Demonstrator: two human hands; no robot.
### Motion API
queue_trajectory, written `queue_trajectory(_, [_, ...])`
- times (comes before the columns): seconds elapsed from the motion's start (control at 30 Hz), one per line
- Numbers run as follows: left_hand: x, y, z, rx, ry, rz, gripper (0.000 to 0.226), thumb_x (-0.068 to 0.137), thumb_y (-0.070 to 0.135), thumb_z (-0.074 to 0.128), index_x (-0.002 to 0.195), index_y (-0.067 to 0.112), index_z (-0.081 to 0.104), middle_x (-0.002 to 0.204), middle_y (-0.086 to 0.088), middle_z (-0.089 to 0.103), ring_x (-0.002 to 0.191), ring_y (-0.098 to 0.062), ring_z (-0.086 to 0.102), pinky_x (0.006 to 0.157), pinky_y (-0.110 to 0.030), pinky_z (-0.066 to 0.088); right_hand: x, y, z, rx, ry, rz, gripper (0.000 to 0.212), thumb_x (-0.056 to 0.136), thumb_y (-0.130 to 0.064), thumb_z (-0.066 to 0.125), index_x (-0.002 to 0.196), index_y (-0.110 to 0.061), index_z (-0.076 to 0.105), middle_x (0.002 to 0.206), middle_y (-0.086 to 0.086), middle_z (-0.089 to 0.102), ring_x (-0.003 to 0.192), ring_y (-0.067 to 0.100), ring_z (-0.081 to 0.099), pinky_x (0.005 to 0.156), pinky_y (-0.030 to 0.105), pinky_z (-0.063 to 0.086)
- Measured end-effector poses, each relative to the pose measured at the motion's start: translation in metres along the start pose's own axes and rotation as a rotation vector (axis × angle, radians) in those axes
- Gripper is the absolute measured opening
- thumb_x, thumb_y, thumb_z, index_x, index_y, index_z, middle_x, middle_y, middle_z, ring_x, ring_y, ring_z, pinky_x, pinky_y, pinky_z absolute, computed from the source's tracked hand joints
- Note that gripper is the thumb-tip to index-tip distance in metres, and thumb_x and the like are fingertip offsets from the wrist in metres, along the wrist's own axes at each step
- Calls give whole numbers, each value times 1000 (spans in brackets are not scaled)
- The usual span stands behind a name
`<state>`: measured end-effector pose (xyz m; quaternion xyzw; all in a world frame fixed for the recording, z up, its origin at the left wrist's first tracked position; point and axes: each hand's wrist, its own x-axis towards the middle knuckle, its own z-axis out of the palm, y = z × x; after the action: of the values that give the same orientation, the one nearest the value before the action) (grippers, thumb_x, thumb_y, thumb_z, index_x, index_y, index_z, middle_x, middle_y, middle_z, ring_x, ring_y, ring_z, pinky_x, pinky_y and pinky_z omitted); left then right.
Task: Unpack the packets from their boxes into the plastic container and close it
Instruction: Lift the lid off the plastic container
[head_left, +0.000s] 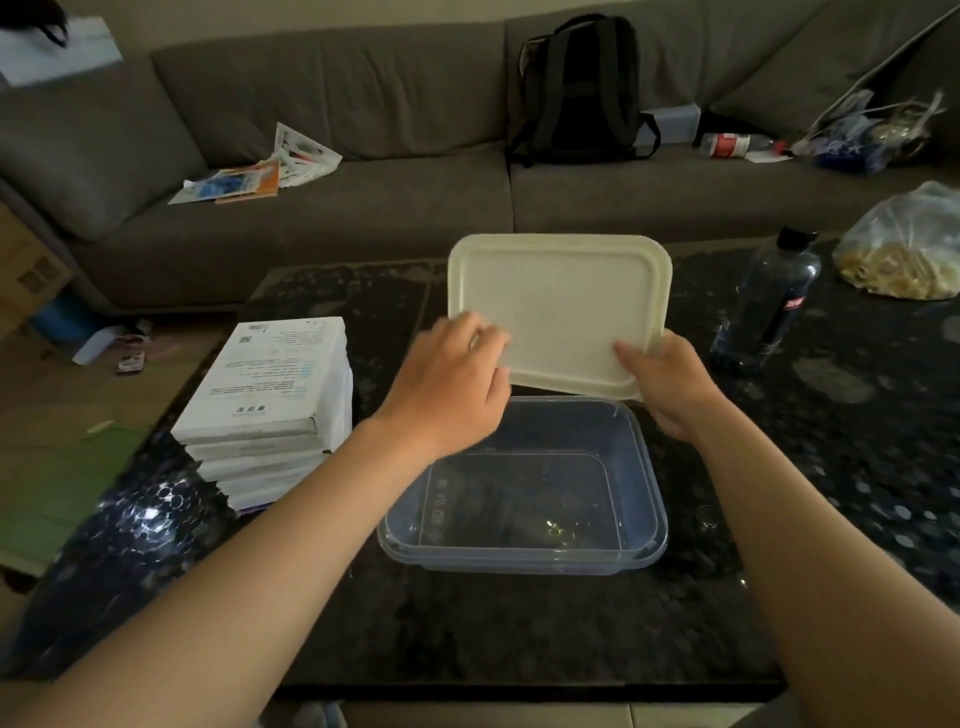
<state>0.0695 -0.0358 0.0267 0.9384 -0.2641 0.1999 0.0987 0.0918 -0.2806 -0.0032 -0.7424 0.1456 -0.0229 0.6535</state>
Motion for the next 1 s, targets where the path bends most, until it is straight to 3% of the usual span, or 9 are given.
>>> queue_trajectory(0.1, [-27, -14, 17, -18, -299, -153, 41, 102, 33, 42, 139, 17, 49, 143, -4, 47, 131, -25, 44, 111, -46, 36, 12, 13, 5, -30, -37, 151, 40, 100, -21, 62, 136, -11, 51, 124, 8, 63, 109, 26, 63, 92, 49, 58])
queue_trajectory(0.17, [-38, -19, 23, -38, -374, -207, 45, 103, 36, 39, 146, 21, 41, 151, -1, 40, 140, -23, 35, 117, -47, 29, 17, 19, 8, -103, -63, 198, 41, 98, -21, 64, 136, -14, 49, 126, 9, 60, 109, 28, 62, 79, 49, 62])
queue_trajectory(0.27, [-48, -20, 26, -94, -423, -241, 50, 104, 37, 37, 152, 24, 31, 155, 0, 33, 144, -21, 28, 117, -45, 30, 20, 21, 12, -175, -109, 223, 38, 97, -16, 64, 132, -14, 48, 123, 7, 58, 104, 28, 62, 56, 39, 61])
queue_trajectory(0.4, [-54, -23, 28, -153, -411, -263, 50, 105, 36, 35, 153, 25, 28, 158, 0, 28, 147, -20, 23, 114, -41, 32, 25, 19, 14, -272, -116, 309, 24, 97, -6, 62, 119, -8, 52, 116, 11, 56, 108, 35, 61, 73, 52, 63])
queue_trajectory(0.5, [-57, -27, 28, -189, -401, -285, 50, 105, 35, 34, 154, 26, 29, 161, 0, 24, 149, -20, 18, 117, -44, 31, 29, 14, 13, -452, -77, 295, 9, 95, -4, 61, 104, -4, 60, 102, 11, 58, 95, 29, 60, 69, 43, 58])
queue_trajectory(0.57, [-60, -28, 28, -237, -375, -300, 49, 105, 34, 35, 154, 25, 31, 161, 0, 24, 149, -20, 19, 118, -44, 31, 30, 11, 12, -510, -44, 272, 4, 91, -3, 62, 87, -3, 64, 90, 13, 60, 82, 25, 57, 63, 36, 51])
queue_trajectory(0.67, [-63, -31, 24, -298, -285, -304, 46, 105, 32, 37, 150, 21, 40, 157, 3, 31, 144, -18, 30, 115, -42, 36, 29, 8, 13, -566, -40, 268, 5, 86, -4, 63, 85, -2, 68, 88, 15, 65, 83, 28, 60, 71, 39, 55])
queue_trajectory(0.8, [-66, -34, 9, -325, -110, -233, 38, 102, 24, 47, 138, 15, 54, 144, 3, 45, 126, -16, 49, 103, -41, 49, 20, -5, 26, -787, -13, 114, 16, 92, -8, 56, 79, -3, 64, 79, 14, 63, 71, 24, 55, 56, 31, 44])
queue_trajectory(1.0, [-76, -47, -37, -288, 231, -168, 30, 94, 21, 53, 117, 8, 67, 120, -5, 61, 108, -19, 59, 89, -28, 53, -21, -54, 96, -935, -79, -255, 11, 98, -11, 55, 104, -12, 64, 94, 4, 65, 77, 14, 58, 59, 22, 44])
